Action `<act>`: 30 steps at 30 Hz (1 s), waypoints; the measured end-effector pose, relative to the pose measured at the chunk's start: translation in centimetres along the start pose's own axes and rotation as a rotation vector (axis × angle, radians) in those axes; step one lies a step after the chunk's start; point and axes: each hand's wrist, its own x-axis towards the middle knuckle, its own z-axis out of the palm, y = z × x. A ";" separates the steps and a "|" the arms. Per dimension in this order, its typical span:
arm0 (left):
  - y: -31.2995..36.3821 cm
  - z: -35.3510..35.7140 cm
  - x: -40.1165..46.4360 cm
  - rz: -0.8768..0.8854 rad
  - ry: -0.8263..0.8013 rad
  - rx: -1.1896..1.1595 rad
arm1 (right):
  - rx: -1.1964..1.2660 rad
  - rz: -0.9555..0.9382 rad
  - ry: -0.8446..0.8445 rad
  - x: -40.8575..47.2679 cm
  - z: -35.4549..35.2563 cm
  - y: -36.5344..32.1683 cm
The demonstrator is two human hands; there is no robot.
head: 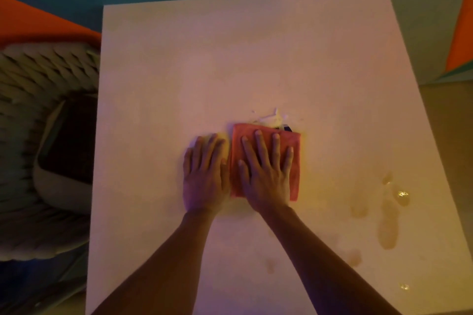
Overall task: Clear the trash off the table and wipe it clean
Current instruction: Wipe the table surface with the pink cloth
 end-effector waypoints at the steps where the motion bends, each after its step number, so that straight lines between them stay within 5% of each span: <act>1: 0.0 0.0 0.0 0.000 -0.008 0.008 | -0.002 -0.016 0.003 -0.7 0.0 0.0; 7: -0.1 0.0 -0.1 -0.003 -0.026 -0.002 | -0.010 -0.114 -0.050 -4.0 -0.3 0.8; 17: -0.3 0.2 0.0 0.006 0.016 -0.025 | -0.003 -0.023 0.006 -2.1 -0.4 1.8; 30: 4.0 0.5 -1.7 0.021 -0.004 -0.069 | -0.078 0.146 -0.024 -10.4 -3.3 13.7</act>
